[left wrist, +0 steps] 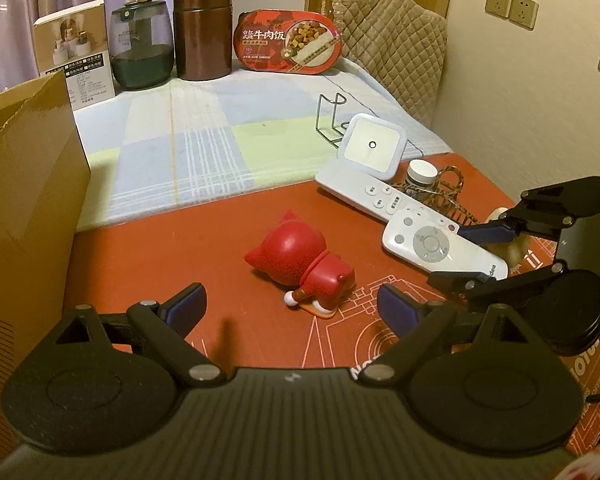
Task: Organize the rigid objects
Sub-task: 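Grasp the white Midea remote with the right gripper, then grasp the red toy figure with the left gripper while the right gripper holds the remote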
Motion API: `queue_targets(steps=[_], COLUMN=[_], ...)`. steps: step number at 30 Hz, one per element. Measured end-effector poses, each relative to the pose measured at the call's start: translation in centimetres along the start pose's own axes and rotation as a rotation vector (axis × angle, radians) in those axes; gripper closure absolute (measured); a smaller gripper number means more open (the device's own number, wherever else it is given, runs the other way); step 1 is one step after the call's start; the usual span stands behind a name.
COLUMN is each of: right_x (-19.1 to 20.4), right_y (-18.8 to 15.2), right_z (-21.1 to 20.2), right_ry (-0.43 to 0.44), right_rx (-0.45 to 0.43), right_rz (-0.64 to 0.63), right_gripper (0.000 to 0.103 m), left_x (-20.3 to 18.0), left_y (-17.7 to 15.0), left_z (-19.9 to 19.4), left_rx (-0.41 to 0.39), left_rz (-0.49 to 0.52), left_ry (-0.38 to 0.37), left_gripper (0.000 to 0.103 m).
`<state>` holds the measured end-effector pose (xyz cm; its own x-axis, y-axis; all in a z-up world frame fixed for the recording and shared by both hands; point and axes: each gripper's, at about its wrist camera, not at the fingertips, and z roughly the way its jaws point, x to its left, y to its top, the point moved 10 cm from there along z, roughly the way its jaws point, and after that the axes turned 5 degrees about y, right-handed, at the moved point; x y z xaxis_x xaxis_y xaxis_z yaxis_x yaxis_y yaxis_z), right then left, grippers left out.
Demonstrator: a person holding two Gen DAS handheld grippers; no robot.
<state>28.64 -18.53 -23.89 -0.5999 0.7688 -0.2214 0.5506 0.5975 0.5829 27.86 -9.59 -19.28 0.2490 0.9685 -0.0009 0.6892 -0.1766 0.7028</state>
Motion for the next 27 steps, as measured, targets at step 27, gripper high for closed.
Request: queue_targets(steps=[27], right_x=[-0.9], right_y=[0.2], right_z=[-0.5], right_ry=[0.128], right_rx=[-0.018], right_rz=[0.296], right_gripper=[0.066], left_x=[0.0], left_y=[0.6], left_z=[1.5], left_rx=[-0.018], left_rz=[0.051], left_ry=[-0.013], left_gripper=[0.013])
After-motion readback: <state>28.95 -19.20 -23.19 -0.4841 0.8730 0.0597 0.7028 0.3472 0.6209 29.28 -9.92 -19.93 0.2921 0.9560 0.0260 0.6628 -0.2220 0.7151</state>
